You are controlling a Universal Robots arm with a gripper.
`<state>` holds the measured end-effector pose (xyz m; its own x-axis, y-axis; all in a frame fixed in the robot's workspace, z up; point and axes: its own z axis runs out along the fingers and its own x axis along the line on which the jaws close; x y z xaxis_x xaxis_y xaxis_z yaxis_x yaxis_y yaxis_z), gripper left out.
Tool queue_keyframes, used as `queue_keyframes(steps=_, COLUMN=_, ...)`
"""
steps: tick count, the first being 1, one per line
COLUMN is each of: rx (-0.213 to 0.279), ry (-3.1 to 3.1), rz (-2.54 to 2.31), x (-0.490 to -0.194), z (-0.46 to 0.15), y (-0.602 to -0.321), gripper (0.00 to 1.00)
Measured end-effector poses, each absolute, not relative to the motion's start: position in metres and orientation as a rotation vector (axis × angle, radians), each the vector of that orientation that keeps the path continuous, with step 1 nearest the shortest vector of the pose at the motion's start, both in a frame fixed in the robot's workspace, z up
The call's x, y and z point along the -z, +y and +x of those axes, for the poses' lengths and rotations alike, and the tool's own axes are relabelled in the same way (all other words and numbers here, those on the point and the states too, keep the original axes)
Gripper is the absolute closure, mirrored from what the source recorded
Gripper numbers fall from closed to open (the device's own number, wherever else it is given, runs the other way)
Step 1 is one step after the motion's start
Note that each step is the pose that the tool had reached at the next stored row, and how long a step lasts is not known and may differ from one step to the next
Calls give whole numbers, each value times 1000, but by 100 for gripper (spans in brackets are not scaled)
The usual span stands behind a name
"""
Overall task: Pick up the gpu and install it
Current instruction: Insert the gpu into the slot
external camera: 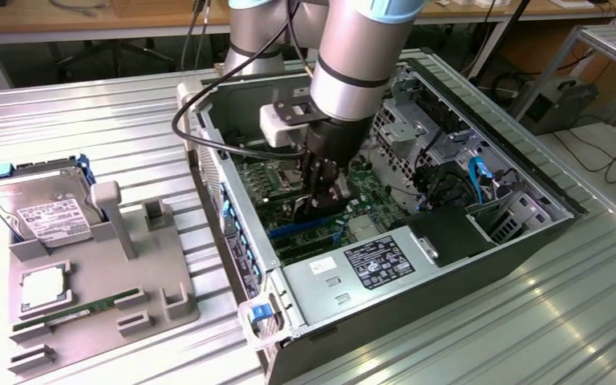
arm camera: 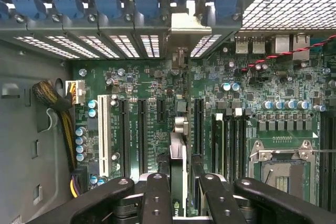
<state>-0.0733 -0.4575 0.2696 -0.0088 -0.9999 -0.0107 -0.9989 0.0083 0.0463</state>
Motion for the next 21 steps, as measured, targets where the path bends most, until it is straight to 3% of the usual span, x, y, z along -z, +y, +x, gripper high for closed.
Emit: queue_keyframes(steps=21, rx=60, ry=-2200, rz=2204, x=-253, z=-78, y=-453, gripper=74)
